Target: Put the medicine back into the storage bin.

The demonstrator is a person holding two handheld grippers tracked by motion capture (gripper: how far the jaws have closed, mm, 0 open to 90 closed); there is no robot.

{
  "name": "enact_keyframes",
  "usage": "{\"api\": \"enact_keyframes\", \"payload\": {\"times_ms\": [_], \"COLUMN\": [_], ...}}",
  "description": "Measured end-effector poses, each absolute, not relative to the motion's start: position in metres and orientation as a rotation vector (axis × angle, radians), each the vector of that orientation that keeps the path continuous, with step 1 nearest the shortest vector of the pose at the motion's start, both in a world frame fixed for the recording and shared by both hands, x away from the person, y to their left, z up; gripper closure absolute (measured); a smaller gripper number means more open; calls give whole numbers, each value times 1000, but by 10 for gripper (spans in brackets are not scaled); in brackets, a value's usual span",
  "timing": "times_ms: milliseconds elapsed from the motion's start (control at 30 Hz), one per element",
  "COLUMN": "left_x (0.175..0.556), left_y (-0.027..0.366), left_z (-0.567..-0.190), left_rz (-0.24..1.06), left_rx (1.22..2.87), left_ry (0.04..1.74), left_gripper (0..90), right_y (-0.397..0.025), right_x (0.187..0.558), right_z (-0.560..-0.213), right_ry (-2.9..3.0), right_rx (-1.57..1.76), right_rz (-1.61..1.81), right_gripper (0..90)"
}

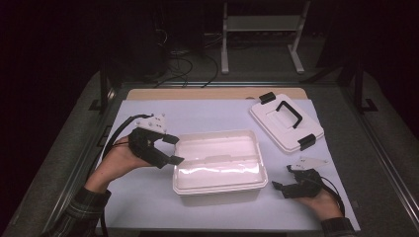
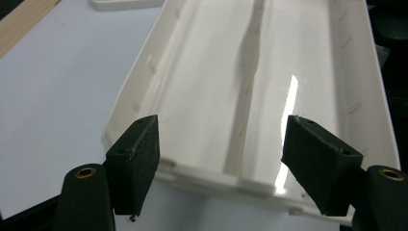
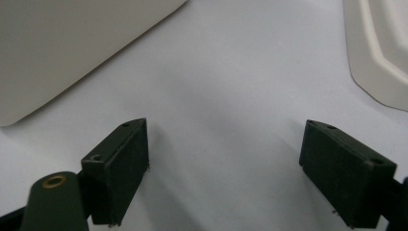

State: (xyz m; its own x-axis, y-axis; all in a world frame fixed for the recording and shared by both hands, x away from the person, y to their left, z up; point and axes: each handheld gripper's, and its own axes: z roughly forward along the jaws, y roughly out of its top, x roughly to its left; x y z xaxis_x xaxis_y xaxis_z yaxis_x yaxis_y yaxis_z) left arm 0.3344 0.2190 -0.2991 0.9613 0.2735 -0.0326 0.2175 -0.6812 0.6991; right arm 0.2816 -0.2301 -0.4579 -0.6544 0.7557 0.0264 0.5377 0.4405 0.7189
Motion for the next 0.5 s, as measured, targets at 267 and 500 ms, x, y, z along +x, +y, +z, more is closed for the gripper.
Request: {"api": "enact_keyframes", "payload": {"times_ms": [267, 500], "left_x": [342, 347], "left_y": [183, 153], "left_z": [-293, -294], "left_rz": [66, 33], "left_rx": [2415, 2461], "left_ry": [254, 189], "left_gripper": [301, 333], "right_y": [-230, -230], "right_x": [282, 282], "right_z": [-458, -458], "right_ry": [2398, 2396], "right_rx": [1111, 1114], "right_rz": [1035, 1037], "right_gripper": [168, 168]}}
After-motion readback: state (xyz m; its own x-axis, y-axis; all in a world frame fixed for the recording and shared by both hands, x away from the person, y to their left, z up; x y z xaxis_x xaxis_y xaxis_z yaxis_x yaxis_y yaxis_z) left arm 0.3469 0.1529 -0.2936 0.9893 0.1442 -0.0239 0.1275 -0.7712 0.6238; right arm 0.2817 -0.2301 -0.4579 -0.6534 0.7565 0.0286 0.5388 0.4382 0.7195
